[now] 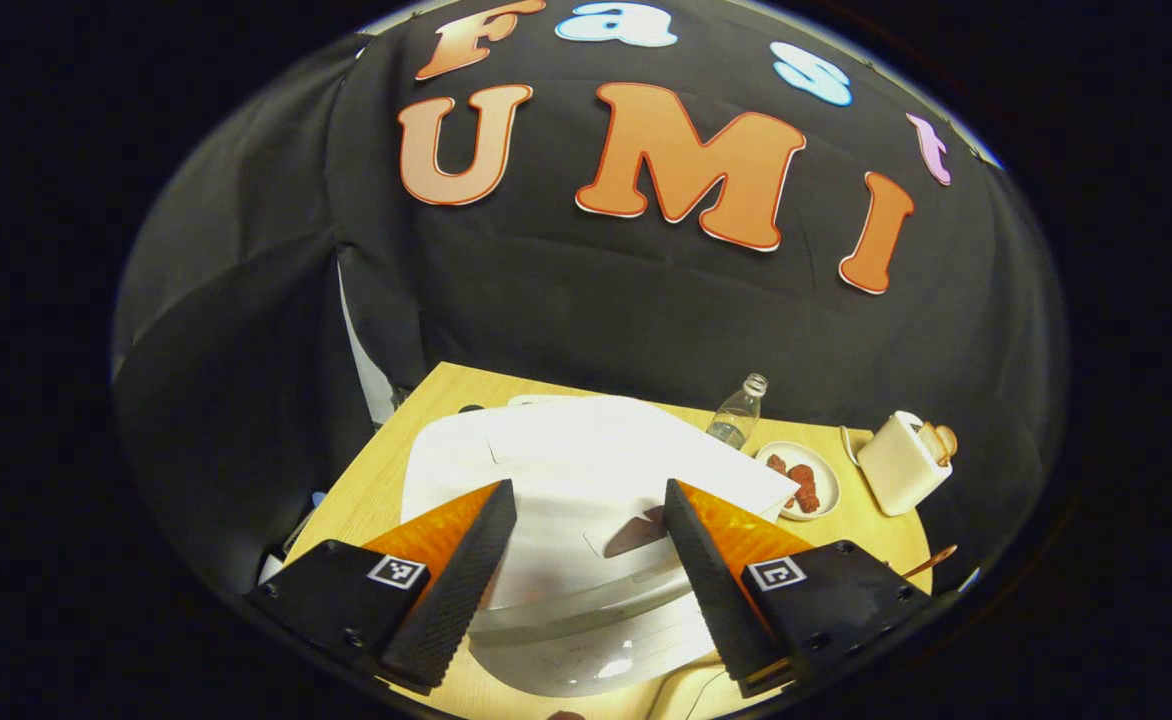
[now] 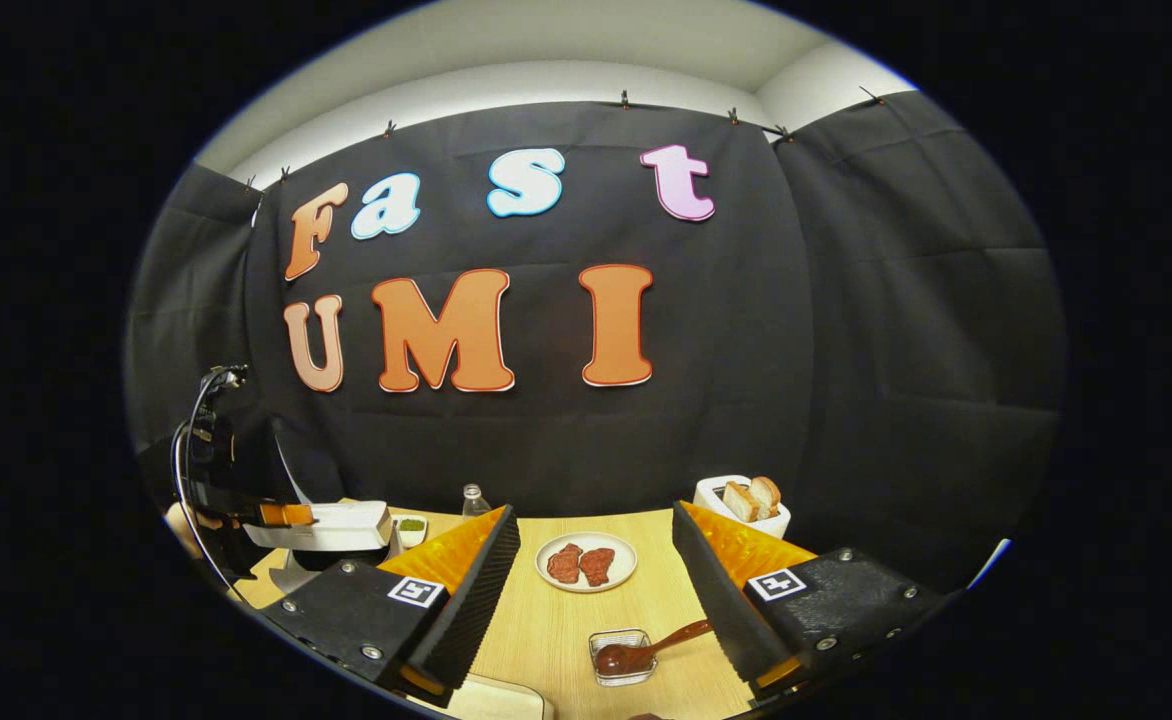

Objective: Close the left gripper, press the button to open the rice cooker; take a wooden spoon from the chopstick holder with the right hand, scoop a spoonful of rice and pour it into the rice cooker, then put the wooden spoon back into the chopstick holder.

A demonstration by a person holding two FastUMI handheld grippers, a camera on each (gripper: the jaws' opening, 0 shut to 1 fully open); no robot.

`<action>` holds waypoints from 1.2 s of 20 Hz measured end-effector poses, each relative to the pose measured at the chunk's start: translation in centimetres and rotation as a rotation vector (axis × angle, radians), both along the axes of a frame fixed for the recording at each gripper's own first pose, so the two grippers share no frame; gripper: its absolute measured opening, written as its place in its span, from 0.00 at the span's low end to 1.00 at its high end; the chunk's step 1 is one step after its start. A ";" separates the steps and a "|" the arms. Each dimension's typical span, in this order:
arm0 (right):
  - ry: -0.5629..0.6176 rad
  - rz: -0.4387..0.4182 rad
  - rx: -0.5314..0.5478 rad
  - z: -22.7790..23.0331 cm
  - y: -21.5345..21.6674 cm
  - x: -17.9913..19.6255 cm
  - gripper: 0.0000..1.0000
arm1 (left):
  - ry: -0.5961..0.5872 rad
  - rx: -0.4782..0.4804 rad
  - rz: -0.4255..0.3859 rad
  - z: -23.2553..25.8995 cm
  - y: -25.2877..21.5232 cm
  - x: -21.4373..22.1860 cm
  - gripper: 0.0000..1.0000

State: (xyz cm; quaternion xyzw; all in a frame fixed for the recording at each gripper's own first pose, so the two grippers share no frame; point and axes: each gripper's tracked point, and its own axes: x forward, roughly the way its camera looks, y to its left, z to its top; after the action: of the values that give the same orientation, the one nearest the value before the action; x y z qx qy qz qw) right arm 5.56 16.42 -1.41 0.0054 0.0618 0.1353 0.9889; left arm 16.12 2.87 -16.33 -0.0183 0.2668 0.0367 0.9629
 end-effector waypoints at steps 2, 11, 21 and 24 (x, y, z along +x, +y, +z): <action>0.023 0.003 -0.001 -0.7 0.1 0.1 0.95 | 0.000 0.002 0.018 -1.2 0.0 -0.3 1.00; 0.076 0.000 0.031 -2.6 -0.1 0.8 0.95 | 0.031 0.063 0.046 -4.9 0.0 -0.3 1.00; 0.108 -0.006 0.030 -4.5 -0.8 0.8 0.95 | 0.068 0.120 -0.012 -6.1 -0.4 0.7 1.00; 0.120 -0.015 0.033 -4.8 -1.3 0.4 0.95 | 0.061 0.135 -0.011 -5.8 -0.5 0.9 1.00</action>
State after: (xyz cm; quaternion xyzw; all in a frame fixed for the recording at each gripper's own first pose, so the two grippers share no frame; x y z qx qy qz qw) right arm 5.99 15.14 -6.16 0.0304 0.1185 0.1286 0.9841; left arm 17.00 2.34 -22.18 0.0494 0.2932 0.0499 0.9535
